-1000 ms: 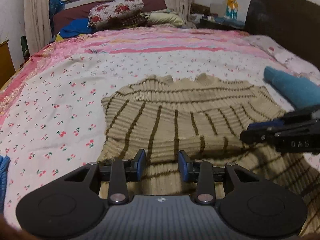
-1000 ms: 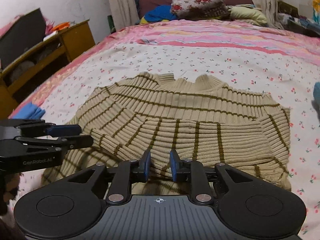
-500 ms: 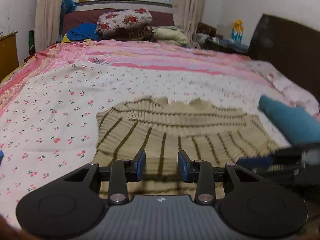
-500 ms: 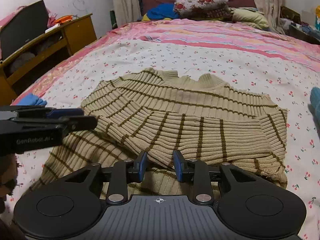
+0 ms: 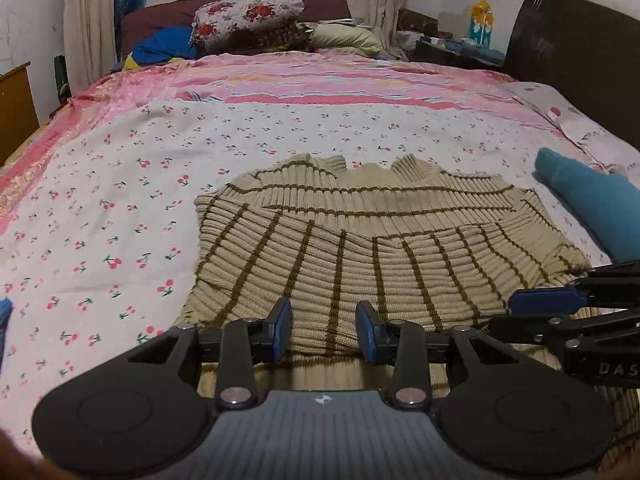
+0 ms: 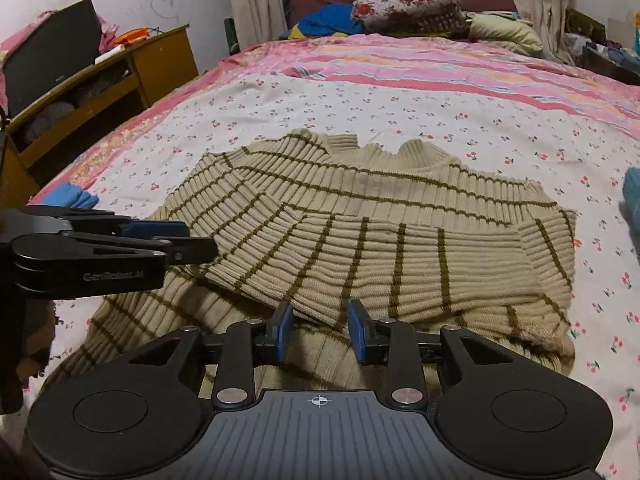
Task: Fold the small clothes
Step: 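Release the folded edge with the right gripper and smooth the sweater flat, then grasp the sweater hem with the right gripper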
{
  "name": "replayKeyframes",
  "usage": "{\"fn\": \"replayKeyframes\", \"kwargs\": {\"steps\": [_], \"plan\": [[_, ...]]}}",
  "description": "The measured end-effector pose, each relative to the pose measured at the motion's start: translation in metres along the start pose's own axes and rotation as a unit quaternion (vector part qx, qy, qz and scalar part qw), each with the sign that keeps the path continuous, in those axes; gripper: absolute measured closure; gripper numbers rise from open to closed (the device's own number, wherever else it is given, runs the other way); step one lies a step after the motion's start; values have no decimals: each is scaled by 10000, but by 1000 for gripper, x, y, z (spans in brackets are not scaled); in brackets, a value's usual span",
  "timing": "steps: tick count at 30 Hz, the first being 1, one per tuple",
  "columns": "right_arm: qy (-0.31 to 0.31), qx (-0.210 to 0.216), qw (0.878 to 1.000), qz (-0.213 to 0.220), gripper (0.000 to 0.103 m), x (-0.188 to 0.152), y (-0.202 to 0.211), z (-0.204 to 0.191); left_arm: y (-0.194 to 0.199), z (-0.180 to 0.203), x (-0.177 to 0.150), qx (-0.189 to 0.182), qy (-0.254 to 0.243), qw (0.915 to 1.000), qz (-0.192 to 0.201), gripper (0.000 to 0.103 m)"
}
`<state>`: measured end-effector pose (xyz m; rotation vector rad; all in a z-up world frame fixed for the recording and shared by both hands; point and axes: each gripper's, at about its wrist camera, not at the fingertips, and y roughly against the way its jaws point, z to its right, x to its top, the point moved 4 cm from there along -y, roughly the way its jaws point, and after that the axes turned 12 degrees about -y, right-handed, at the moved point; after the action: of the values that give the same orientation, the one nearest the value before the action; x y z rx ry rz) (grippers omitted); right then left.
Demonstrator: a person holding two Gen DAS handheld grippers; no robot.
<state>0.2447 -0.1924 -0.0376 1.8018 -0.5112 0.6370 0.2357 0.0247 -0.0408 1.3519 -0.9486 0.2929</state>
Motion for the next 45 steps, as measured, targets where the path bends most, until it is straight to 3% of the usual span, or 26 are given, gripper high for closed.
{"fn": "replayKeyframes", "kwargs": {"steps": [24,35,45], "plan": [[131,-74,9998,123,73,-48,97,-7,88,23,-37,5,-254,9996,81,61],[190,-87,9996,181,72,-66,125,-15,116,32,-52,22,-363,9992,156,61],[117,-162,9998,-98,71,-101,135,-12,130,35,-80,20,-393,9992,-7,61]]}}
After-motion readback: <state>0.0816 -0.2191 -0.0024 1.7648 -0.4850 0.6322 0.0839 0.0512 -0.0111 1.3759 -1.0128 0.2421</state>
